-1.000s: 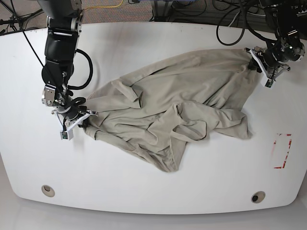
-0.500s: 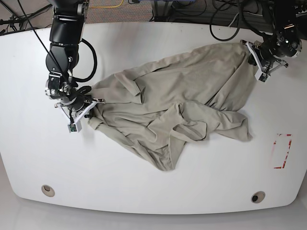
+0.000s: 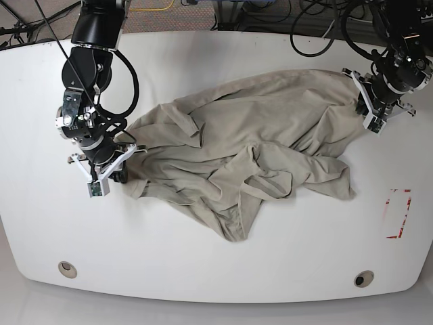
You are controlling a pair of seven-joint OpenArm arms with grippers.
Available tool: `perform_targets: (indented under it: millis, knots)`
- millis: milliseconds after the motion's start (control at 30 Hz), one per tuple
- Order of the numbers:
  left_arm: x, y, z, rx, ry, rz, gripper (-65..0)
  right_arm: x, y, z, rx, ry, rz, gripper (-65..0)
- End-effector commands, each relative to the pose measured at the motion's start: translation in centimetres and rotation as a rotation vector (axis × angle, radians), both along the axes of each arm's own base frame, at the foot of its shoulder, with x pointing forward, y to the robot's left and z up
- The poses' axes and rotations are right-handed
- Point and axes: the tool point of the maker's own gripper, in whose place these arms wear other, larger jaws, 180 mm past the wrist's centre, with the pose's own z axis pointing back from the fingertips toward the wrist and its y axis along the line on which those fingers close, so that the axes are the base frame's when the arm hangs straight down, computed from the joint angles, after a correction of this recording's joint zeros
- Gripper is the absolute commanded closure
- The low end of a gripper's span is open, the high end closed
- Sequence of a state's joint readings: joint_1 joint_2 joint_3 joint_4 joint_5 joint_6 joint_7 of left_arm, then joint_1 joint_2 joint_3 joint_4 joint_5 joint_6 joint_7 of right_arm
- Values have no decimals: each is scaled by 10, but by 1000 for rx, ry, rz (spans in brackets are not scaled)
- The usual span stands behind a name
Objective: Fold the T-shirt properly
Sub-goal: 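Lift the shirt with both grippers and swing it up and over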
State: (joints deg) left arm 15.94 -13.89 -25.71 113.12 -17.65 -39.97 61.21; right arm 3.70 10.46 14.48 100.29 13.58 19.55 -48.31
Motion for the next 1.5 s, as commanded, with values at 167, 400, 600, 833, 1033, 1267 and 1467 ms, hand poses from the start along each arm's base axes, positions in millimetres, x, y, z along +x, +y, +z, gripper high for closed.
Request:
perform_targets:
  millis: [167, 400, 600, 833, 1033, 1267, 1467]
  knots:
    - [34, 5, 40, 12, -149, -3, 0, 23, -21, 58, -31, -168, -30, 0]
    - [66, 7, 72, 17, -259, 0, 0, 37, -31, 85, -57, -233, -32, 0]
    - [98, 8, 112, 25, -373, 7, 0, 50, -35, 111, -72, -294, -38, 0]
    - [132, 21, 175, 74, -473, 63, 0, 65, -42, 151, -95, -380, -43, 0]
    - [150, 27, 226, 89, -572, 95, 0, 77, -43, 182, -94, -447, -45, 0]
    - [166, 19, 291, 89, -728, 75, 0, 103, -41, 223, -104, -519, 10, 0]
    - [173, 8, 340, 98, -840, 44, 0, 118, -43, 263, -112, -587, 23, 0]
